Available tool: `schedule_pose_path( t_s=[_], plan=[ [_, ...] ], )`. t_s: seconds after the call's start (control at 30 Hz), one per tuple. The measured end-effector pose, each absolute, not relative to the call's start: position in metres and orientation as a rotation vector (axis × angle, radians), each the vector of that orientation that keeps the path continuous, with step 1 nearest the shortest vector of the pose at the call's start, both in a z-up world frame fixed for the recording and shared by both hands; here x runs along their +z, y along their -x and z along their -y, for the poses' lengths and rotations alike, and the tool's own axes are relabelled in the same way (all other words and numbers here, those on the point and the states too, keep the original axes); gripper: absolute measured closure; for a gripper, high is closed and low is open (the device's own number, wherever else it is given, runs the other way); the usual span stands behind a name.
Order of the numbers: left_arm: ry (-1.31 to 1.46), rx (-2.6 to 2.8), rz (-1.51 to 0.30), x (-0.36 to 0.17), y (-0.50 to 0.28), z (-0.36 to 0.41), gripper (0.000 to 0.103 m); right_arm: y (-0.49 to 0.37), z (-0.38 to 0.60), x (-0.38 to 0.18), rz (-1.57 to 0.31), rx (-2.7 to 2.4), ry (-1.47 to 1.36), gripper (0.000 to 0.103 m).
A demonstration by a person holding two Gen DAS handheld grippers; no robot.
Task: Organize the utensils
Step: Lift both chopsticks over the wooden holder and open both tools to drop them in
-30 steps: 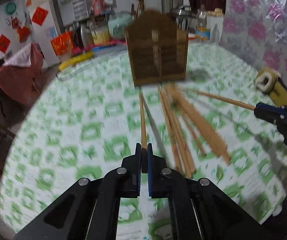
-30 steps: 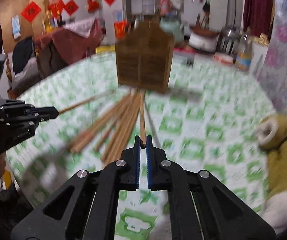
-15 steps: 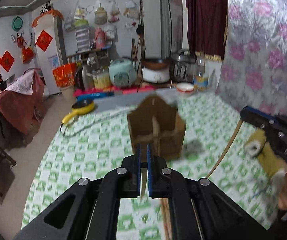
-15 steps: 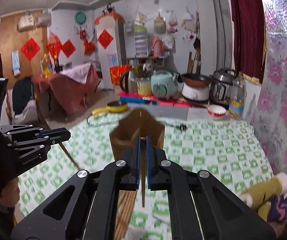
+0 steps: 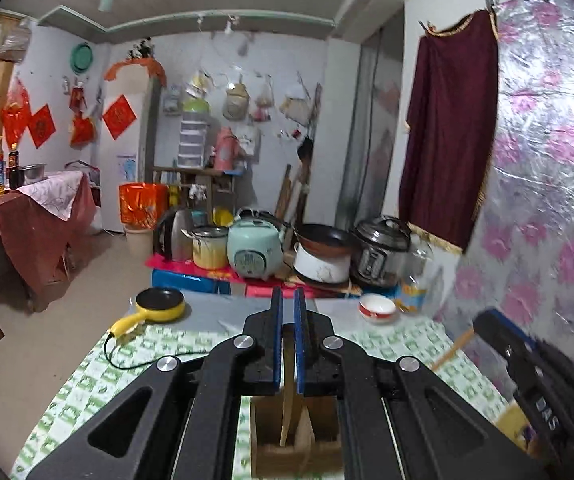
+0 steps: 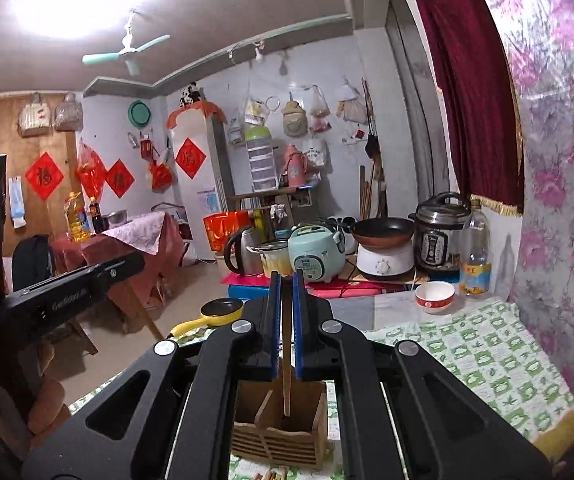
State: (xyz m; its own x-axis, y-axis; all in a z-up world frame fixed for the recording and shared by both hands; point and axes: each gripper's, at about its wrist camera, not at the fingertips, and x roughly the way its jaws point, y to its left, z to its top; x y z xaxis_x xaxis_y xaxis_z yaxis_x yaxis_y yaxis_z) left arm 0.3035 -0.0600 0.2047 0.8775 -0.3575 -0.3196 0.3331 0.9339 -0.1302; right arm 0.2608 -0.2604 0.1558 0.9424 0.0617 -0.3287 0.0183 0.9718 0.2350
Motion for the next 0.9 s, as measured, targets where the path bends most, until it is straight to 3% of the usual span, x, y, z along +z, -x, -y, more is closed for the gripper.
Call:
schedule_pose_path(
  t_s=[0.23, 0.3, 0.37, 0.4, 0.43, 0.5, 0.57, 0.63, 0.77, 0.9],
  plan=[
    [0.107, -0.366, -0.42, 0.16, -0.342, 0.065, 0.097, -0.311, 0.264, 0.113, -0.523, 0.07, -0.246, 0.096],
    [0.108, -0.379, -0.475, 0.139, -0.347, 0.057, 0.095, -0.319, 0.263, 0.103, -0.572, 0.071, -0.245, 0.088],
    [0.119, -0.374, -0.541, 0.126, -0.355, 0.052, 0.07, -0.322, 0.262, 0.098, -0.589, 0.056, -0.248, 0.069],
    [0.126, -0.363, -0.562, 0.125, -0.358, 0.048, 0.044, -0.321, 0.262, 0.097, -0.584, 0.043, -0.246, 0.065],
    [0.146, -0.351, -0.562, 0.123, -0.358, 0.041, 0.036, -0.32, 0.26, 0.097, -0.572, 0.023, -0.228, 0.061],
    [0.177, -0.339, -0.556, 0.124, -0.356, 0.031, 0.033, -0.315, 0.257, 0.1, -0.554, 0.004, -0.201, 0.059],
    [0.179, -0.328, -0.554, 0.125, -0.354, 0.027, 0.022, -0.311, 0.257, 0.102, -0.538, -0.001, -0.194, 0.052],
    [0.188, -0.289, -0.534, 0.126, -0.351, 0.023, 0.006, -0.304, 0.254, 0.107, -0.514, -0.005, -0.183, 0.043],
    [0.15, -0.228, -0.512, 0.131, -0.343, 0.024, 0.006, -0.292, 0.248, 0.116, -0.458, -0.029, -0.157, 0.022],
    [0.113, -0.201, -0.512, 0.13, -0.336, 0.029, 0.006, -0.276, 0.247, 0.126, -0.408, -0.06, -0.143, 0.011]
  ],
)
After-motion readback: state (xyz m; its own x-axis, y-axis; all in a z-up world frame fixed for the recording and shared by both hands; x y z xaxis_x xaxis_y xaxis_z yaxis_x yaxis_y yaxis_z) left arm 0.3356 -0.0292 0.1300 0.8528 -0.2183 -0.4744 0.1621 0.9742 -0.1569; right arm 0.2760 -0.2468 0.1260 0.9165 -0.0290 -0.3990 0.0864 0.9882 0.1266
